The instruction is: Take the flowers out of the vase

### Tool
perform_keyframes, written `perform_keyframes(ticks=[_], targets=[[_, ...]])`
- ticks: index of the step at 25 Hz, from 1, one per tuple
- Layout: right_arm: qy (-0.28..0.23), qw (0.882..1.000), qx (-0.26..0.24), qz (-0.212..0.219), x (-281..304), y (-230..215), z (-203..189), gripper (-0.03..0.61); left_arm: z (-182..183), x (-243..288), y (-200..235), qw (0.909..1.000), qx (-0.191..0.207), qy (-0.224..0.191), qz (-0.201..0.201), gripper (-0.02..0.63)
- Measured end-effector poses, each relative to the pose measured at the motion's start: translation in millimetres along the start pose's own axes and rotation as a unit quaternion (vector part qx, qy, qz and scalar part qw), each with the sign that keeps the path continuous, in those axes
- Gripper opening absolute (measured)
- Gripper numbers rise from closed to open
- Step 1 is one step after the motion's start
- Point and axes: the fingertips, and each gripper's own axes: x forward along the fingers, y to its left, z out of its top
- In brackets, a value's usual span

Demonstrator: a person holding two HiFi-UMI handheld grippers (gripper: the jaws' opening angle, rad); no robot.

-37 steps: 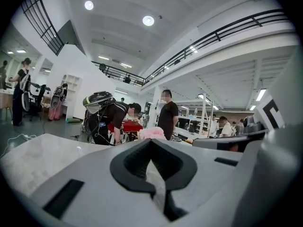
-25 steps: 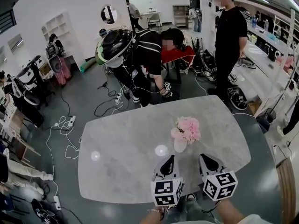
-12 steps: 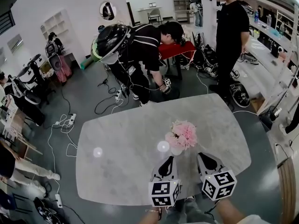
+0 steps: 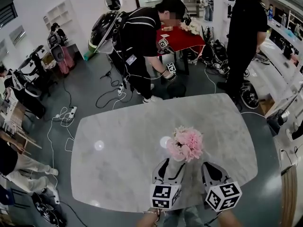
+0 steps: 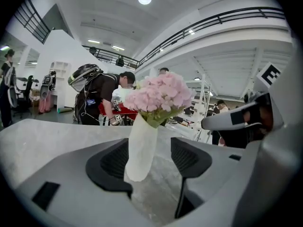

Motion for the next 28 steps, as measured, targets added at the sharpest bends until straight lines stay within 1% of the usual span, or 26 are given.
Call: perform_keyframes(ticks=[3, 7, 9, 12, 15, 16, 18, 25, 26, 27, 28], targets=[[0.007, 1.000, 0.001, 0.007, 8.2, -3.7, -9.8, 0.017, -6.1, 18.3, 4.1, 0.9996, 0.021, -0.012, -0.015, 0.309], [0.007, 1.000, 0.000, 0.017, 20.7, -7.4, -18.8, 0.017, -16.3, 43.9, 12.0, 0.9991, 0.023, -0.019, -0.031, 0.328], [0.004, 1.000, 0.002, 0.022, 23.8, -7.5, -21.5, 0.017, -22.0, 52.9, 12.6, 0.9986, 0.028, -0.025, -0.037, 0.327], [-0.002, 0.999, 0.004, 0.034, 27.4, -3.4, -22.8, 0.017, -25.5, 56.7, 17.7, 0.9987, 0.038, -0.022, -0.028, 0.327], [-0.006, 0.999, 0.002, 0.045, 30.7, 2.6, -21.5, 0.017, -26.8, 58.9, 21.2, 0.9988, 0.034, -0.027, -0.025, 0.325], [-0.006, 0.999, 0.002, 0.049, 31.5, 3.6, -21.5, 0.017, -27.0, 59.8, 21.9, 0.9988, 0.032, -0.027, -0.024, 0.322], [-0.008, 0.998, 0.001, 0.058, 33.1, 5.9, -20.7, 0.017, -26.5, 60.8, 22.0, 0.9988, 0.033, -0.028, -0.023, 0.295], [-0.027, 0.995, -0.035, 0.091, 41.6, 20.7, -11.6, 0.018, -25.3, 60.7, 21.4, 0.9985, 0.038, -0.029, -0.028, 0.288], [-0.029, 0.994, -0.037, 0.096, 43.9, 22.5, -10.0, 0.025, -25.2, 61.0, 21.7, 0.9985, 0.037, -0.029, -0.028, 0.288], [-0.030, 0.994, -0.038, 0.101, 46.6, 24.1, -8.8, 0.063, -25.0, 61.5, 21.9, 0.9985, 0.037, -0.029, -0.028, 0.288], [-0.029, 0.993, -0.040, 0.106, 49.7, 25.4, -8.1, 0.123, -24.9, 62.1, 22.1, 0.9985, 0.037, -0.029, -0.027, 0.288]])
